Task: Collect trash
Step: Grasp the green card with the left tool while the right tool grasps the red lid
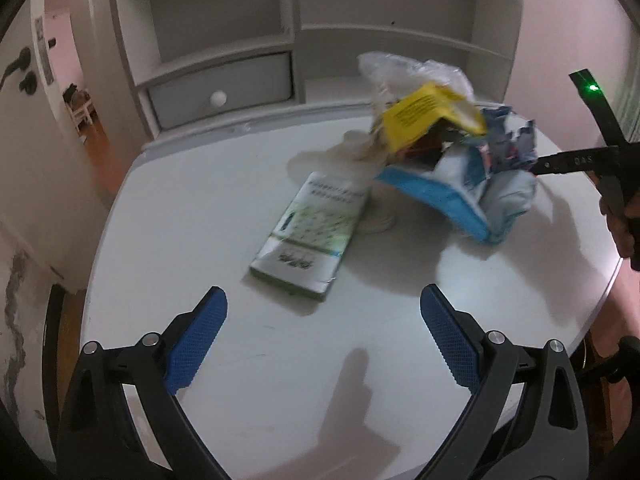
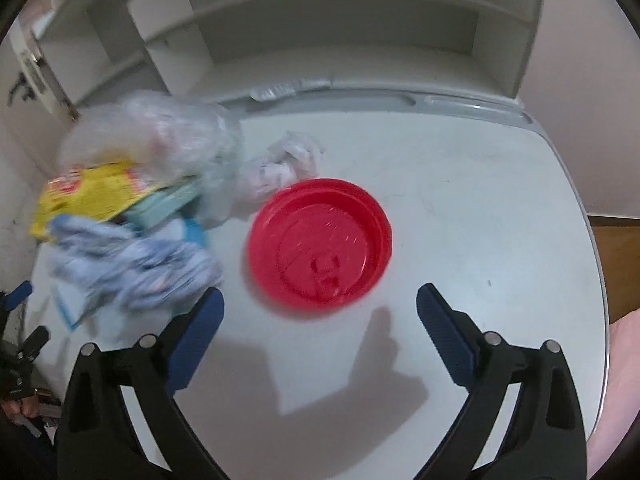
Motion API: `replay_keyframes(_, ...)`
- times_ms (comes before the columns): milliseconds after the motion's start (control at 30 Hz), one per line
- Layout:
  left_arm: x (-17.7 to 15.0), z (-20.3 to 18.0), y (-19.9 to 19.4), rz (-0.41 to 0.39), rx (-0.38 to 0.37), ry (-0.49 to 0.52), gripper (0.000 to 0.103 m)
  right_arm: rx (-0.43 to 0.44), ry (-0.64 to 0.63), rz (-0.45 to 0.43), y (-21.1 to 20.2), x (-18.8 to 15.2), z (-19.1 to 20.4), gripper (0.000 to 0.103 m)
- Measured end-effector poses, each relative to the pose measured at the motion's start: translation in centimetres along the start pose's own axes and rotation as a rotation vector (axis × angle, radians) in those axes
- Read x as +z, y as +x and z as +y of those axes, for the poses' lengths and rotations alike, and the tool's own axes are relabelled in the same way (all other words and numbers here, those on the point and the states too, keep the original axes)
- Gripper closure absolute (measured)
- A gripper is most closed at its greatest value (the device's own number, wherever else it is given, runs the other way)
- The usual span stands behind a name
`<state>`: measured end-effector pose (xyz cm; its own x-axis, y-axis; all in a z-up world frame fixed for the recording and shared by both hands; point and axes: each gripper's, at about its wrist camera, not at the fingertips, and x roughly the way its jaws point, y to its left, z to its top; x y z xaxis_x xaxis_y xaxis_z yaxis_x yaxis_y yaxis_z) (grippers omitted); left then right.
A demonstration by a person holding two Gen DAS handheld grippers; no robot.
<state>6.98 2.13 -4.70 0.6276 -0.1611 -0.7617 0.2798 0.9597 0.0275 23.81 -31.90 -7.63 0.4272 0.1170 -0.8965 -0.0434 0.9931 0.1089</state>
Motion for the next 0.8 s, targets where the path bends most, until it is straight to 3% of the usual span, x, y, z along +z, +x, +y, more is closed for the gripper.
replay_keyframes(200, 2.1, 1.8, 3.1, 0.022, -0.041, 0.017, 0.009, 0.005, 0.002, 0.036, 2.5, 2.0, -0.3, 0.007)
replay_keyframes(367, 4.1, 2.2, 7.2, 0.071, -0.022, 0.028, 0.009, -0.021, -0.007, 0.034, 3.5, 3.1, -0.4, 0.008)
replay_keyframes(400, 4.0, 2.3, 7.5, 0.077, -0.023, 0.027, 0.009, -0.027, -0.013, 0.025, 3.3, 3.2, -0.4, 0.022)
replay_keyframes(533, 4.9, 2.9, 8.6, 0.091, 0.014, 0.034, 0.009, -0.045, -0.035, -0.003, 1.9, 3.2, -0.5, 0.023)
replay_keyframes(800, 5.7, 3.7, 10.5, 0.138, -0.036, 0.022, 0.009, -0.027, -0.017, -0.041, -2.2, 1.1, -2.4, 0.023)
